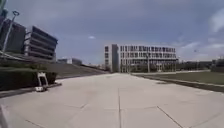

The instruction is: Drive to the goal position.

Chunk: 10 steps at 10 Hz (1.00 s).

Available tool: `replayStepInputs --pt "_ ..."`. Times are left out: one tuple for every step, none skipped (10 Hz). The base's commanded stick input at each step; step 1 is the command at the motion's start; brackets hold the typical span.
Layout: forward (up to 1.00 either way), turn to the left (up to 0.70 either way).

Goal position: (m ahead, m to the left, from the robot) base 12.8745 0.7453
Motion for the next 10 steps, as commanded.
replayStepInputs --pt "0.98 0.0" --pt "0.98 0.02" --pt "0.98 0.25" --pt "0.99 0.38" --pt "0.99 0.29" --pt "0.99 0.13" --pt "0.99 0.01" --pt "0.99 0.0" --pt "0.99 0.14" --pt "0.99 0.4"
